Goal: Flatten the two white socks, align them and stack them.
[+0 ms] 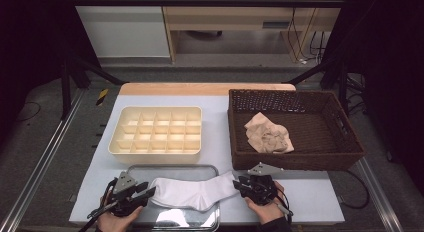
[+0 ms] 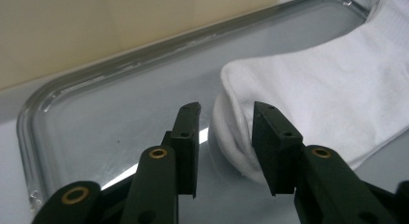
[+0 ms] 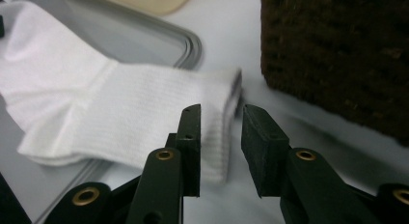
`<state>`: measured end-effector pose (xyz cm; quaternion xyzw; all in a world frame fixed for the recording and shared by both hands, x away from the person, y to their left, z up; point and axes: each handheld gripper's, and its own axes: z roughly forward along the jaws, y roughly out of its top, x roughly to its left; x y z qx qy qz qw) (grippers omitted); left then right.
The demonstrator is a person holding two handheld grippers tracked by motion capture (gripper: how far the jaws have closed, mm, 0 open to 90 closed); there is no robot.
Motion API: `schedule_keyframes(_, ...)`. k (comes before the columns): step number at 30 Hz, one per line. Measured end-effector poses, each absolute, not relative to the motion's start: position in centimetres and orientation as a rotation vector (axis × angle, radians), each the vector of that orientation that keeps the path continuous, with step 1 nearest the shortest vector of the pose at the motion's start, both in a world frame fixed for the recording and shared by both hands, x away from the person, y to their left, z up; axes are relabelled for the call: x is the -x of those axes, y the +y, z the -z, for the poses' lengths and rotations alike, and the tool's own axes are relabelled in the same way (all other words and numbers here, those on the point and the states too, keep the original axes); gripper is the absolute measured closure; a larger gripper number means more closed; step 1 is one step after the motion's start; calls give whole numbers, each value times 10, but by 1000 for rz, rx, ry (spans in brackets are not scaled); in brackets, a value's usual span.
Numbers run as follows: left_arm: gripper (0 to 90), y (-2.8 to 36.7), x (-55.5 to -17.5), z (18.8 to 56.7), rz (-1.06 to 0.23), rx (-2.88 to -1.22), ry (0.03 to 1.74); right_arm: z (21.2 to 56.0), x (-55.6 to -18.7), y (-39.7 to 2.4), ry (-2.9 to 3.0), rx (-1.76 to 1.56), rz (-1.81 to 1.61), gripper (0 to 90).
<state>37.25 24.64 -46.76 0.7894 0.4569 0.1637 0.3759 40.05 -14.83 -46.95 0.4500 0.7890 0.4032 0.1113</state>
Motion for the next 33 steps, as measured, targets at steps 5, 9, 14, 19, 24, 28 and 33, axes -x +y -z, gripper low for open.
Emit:
schedule_keyframes(5, 676, 243, -371, 474, -400, -2035, 1163, 481, -399, -146, 2329, -1328, -1185, 674)
schedule_keyframes(9, 743, 241, -370, 475, -393, -2038, 1148, 485, -398, -142, 2333, -1320, -1190, 686)
schedule_keyframes(14, 838, 241, -370, 475, -397, -2033, 1145, 483, -398, -141, 2338, -1357, -1189, 794)
schedule_keyframes(19, 843, 239, -370, 472, -400, -1993, 1132, 474, -402, -151, 2328, -1364, -1149, 814)
schedule_keyframes(24, 840, 228, -369, 475, -415, -2027, 1106, 475, -404, -159, 2301, -1378, -1128, 811)
schedule_keyframes(28, 809, 229, -369, 474, -425, -2026, 1104, 478, -405, -158, 2300, -1365, -1117, 769)
schedule_keyframes(33, 667, 235, -370, 467, -431, -1981, 1090, 473, -404, -163, 2252, -1351, -1177, 687)
